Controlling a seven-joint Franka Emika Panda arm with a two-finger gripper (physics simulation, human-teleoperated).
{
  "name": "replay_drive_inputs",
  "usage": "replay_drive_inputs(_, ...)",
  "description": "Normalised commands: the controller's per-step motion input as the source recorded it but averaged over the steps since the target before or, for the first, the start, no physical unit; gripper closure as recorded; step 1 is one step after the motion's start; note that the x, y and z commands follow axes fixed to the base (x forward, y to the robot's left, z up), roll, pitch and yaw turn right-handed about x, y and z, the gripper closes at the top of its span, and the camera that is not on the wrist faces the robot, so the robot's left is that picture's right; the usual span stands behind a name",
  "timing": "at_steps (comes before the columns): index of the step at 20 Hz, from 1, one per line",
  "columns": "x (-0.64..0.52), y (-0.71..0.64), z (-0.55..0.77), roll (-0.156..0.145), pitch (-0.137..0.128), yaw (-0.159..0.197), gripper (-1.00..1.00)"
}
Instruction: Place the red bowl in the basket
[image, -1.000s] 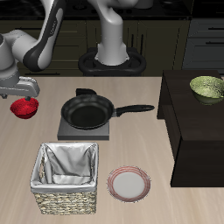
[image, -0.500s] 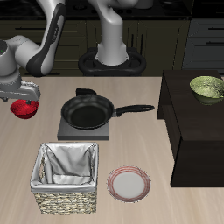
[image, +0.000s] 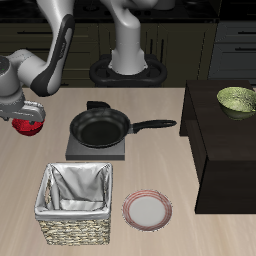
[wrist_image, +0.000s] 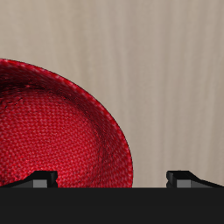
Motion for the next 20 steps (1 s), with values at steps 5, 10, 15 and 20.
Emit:
replay_drive_inputs(5,-0.02,0.00,-0.01,0.015,-0.001,-0.018,1.00)
replay_drive_inputs(10,0.00,0.06,0.15,0.016,-0.035,-0.002,1.00)
replay_drive_inputs(15,0.05,0.03,0.14,0.002,-0.017,0.007,1.00)
replay_drive_inputs(20,0.01,0.16,0.29,0.018,-0.060,0.004,1.00)
